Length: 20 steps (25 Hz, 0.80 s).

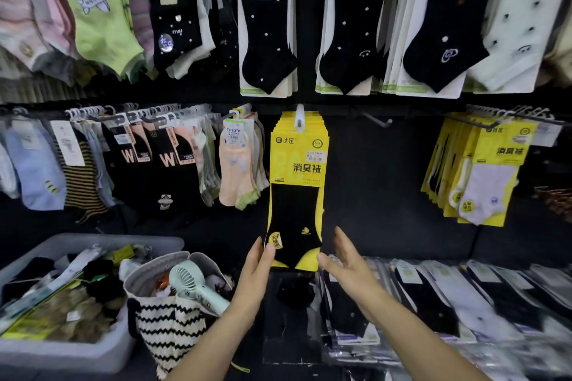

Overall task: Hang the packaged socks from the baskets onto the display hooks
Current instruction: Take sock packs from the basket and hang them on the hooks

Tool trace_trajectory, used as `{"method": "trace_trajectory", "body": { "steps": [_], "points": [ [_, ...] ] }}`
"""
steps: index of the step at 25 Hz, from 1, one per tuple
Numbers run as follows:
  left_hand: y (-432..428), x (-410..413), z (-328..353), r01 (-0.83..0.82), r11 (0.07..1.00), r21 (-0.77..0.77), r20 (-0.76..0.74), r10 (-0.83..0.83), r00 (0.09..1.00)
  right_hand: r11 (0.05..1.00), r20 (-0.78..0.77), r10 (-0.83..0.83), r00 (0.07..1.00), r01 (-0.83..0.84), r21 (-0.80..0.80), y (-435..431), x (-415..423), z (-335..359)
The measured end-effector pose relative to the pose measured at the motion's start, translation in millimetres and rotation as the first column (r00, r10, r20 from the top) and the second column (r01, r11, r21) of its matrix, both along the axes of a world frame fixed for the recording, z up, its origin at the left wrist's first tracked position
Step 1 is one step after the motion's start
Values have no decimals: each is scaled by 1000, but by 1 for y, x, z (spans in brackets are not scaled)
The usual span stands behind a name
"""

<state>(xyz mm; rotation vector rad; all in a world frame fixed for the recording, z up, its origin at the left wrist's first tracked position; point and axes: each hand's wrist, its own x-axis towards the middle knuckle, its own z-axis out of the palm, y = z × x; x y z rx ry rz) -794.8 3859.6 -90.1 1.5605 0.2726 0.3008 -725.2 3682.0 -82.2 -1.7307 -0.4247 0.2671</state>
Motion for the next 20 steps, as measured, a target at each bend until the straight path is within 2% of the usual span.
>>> {"method": "trace_trajectory", "body": {
  "steps": [3, 6, 9, 12, 17, 20],
  "points": [
    [-2, -10, -10, -26, 1000, 3, -51, 26, 998, 1000, -29, -15, 999, 14, -26, -9, -8, -8],
    [2, 14, 25, -76, 992, -105, 46, 81, 996, 996, -18, -73, 997, 74, 45, -9, 1, 17],
    [4, 45, 84, 45, 994, -98, 219, -23, 975, 991, 24, -117, 993, 115, 63, -2, 22, 56],
    [10, 79, 118, 30, 985, -171, 244, 13, 970, 981, 17, -168, 986, 165, 103, 12, 49, 88],
    [22, 114, 132, 143, 954, -262, 283, -65, 957, 947, -195, -187, 963, 230, 225, 41, 91, 125],
    [20, 126, 127, 264, 895, -361, 238, -185, 953, 904, -321, -45, 946, 176, 391, 56, 100, 126]
  ]
}}
